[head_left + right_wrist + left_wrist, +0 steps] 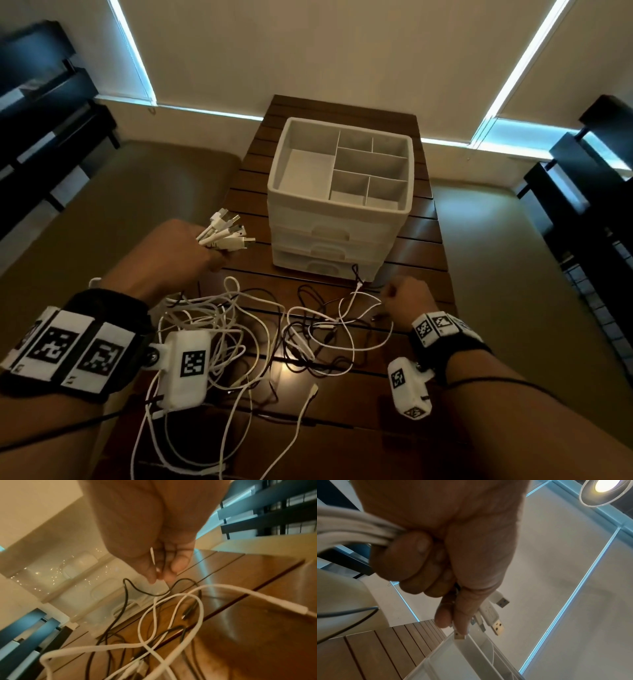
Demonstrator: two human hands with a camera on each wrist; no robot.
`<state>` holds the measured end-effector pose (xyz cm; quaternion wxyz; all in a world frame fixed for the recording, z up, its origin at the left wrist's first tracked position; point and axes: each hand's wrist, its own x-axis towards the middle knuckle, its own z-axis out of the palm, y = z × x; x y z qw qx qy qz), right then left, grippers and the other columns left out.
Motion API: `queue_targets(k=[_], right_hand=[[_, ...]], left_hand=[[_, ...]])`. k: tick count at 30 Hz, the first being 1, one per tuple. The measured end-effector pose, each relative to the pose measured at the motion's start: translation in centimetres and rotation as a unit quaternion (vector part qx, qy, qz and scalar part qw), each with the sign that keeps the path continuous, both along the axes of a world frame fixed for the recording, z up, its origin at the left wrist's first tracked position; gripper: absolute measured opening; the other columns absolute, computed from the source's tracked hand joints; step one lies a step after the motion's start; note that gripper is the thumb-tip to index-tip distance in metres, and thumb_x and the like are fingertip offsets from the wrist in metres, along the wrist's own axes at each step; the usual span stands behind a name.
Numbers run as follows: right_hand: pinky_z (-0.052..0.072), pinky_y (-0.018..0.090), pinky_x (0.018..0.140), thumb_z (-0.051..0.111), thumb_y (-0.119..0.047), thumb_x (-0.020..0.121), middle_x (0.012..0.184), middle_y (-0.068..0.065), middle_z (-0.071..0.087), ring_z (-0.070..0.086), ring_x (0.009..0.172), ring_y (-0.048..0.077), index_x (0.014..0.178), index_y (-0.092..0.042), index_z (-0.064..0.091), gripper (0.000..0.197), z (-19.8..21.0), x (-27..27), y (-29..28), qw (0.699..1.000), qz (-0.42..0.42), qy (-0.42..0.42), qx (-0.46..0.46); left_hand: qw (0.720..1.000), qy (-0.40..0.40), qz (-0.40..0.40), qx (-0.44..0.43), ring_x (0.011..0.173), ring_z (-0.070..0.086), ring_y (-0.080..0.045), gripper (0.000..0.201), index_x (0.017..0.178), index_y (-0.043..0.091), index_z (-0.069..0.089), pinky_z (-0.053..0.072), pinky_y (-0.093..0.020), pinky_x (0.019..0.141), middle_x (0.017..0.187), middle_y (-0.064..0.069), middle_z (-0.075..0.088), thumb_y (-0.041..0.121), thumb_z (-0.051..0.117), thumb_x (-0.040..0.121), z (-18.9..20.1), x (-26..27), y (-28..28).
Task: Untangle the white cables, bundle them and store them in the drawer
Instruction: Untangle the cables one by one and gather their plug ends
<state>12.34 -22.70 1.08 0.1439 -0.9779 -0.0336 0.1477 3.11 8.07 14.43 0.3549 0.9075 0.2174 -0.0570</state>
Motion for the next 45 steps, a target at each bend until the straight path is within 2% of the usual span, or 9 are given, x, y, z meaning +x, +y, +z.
queue_targets(k=[5, 9, 14, 20, 26, 30, 36, 41, 45], right_hand=[[0.047, 0.023, 0.067, 0.061, -0.012, 0.084, 0.093, 0.008, 0.068, 0.064, 0.084, 0.024, 0.093, -0.017, 0.065, 0.011, -1.7, 0.4, 1.4, 0.982, -0.106, 0.047, 0.147], [0.044, 0.027, 0.056, 0.051, -0.015, 0.097, 0.076, 0.011, 0.061, 0.057, 0.060, 0.021, 0.088, -0.004, 0.059, 0.016, -2.3, 2.1, 3.3, 0.876, -0.272, 0.188, 0.352], [0.049, 0.028, 0.077, 0.049, -0.024, 0.095, 0.109, 0.013, 0.068, 0.065, 0.101, 0.029, 0.106, -0.004, 0.068, 0.030, -4.7, 3.5, 4.7, 0.985, -0.120, 0.121, 0.028], [0.048, 0.030, 0.070, 0.043, -0.022, 0.099, 0.110, 0.013, 0.067, 0.064, 0.100, 0.028, 0.100, -0.005, 0.069, 0.031, -6.2, 4.3, 5.7, 0.991, -0.062, 0.104, -0.060], [0.055, 0.039, 0.084, 0.055, -0.024, 0.084, 0.102, 0.017, 0.069, 0.066, 0.096, 0.035, 0.108, -0.008, 0.064, 0.030, -5.7, 4.6, 6.5, 0.972, -0.085, 0.112, 0.186], [0.055, 0.034, 0.056, 0.043, -0.018, 0.097, 0.082, 0.018, 0.067, 0.066, 0.065, 0.031, 0.105, -0.011, 0.055, 0.016, -1.8, 2.8, 5.9, 0.952, -0.025, 0.120, 0.281], [0.047, 0.033, 0.069, 0.042, -0.027, 0.100, 0.086, 0.011, 0.065, 0.064, 0.082, 0.027, 0.096, -0.010, 0.058, 0.023, 4.8, 1.4, 5.7, 0.985, 0.076, 0.028, 0.150], [0.050, 0.029, 0.056, 0.052, -0.006, 0.095, 0.083, 0.014, 0.070, 0.062, 0.060, 0.018, 0.101, -0.006, 0.058, 0.008, 11.0, -1.1, 6.1, 0.887, 0.032, 0.128, 0.443], [0.044, 0.021, 0.044, 0.059, -0.005, 0.091, 0.075, 0.012, 0.072, 0.054, 0.045, 0.012, 0.089, -0.003, 0.058, 0.004, 13.3, -3.1, 7.6, 0.865, 0.044, 0.077, 0.494]], left_hand=[[1.000, 0.006, 0.003, 0.002, 0.055, 0.049, -0.020, 0.004, 0.079, 0.013, 0.071, 0.035, -0.029, 0.051, 0.067, -0.011, 0.064, 0.014, 0.071, 0.083, -0.4, 0.2, 0.6], [1.000, 0.002, 0.001, -0.006, 0.049, 0.048, -0.016, 0.008, 0.075, 0.014, 0.071, 0.035, -0.028, 0.050, 0.059, -0.007, 0.063, 0.017, 0.071, 0.082, -0.7, 0.2, 0.6], [1.000, 0.010, 0.001, -0.017, 0.052, 0.052, -0.017, 0.007, 0.075, 0.017, 0.073, 0.037, -0.029, 0.052, 0.061, -0.006, 0.066, 0.019, 0.073, 0.082, -1.3, 0.6, 0.3], [1.000, 0.004, -0.010, -0.003, 0.048, 0.057, -0.008, 0.011, 0.071, 0.019, 0.071, 0.038, -0.026, 0.048, 0.055, 0.000, 0.066, 0.022, 0.072, 0.082, -1.6, 0.5, 0.2], [0.999, -0.015, -0.008, -0.043, 0.044, 0.053, -0.003, 0.007, 0.078, 0.022, 0.075, 0.035, -0.021, 0.045, 0.058, 0.002, 0.068, 0.016, 0.072, 0.082, -1.2, 1.3, 0.1], [0.998, -0.022, -0.030, -0.050, 0.055, 0.059, -0.023, 0.010, 0.072, 0.020, 0.072, 0.041, -0.029, 0.052, 0.061, -0.005, 0.068, 0.019, 0.073, 0.082, -1.0, 1.7, -0.5], [0.989, -0.067, -0.065, -0.118, 0.071, 0.068, -0.031, 0.012, 0.082, 0.014, 0.074, 0.049, -0.034, 0.060, 0.074, -0.009, 0.072, 0.026, 0.072, 0.083, 0.3, 1.3, -2.6], [0.972, -0.143, -0.027, -0.185, 0.056, 0.052, -0.014, 0.025, 0.085, 0.012, 0.073, 0.039, -0.032, 0.056, 0.062, -0.001, 0.064, 0.036, 0.067, 0.087, 0.6, 1.0, -3.5], [0.951, -0.109, -0.001, -0.289, 0.040, 0.029, -0.009, 0.031, 0.068, 0.013, 0.063, 0.022, -0.024, 0.045, 0.043, 0.009, 0.038, 0.033, 0.061, 0.092, 0.4, 1.0, -4.7]])
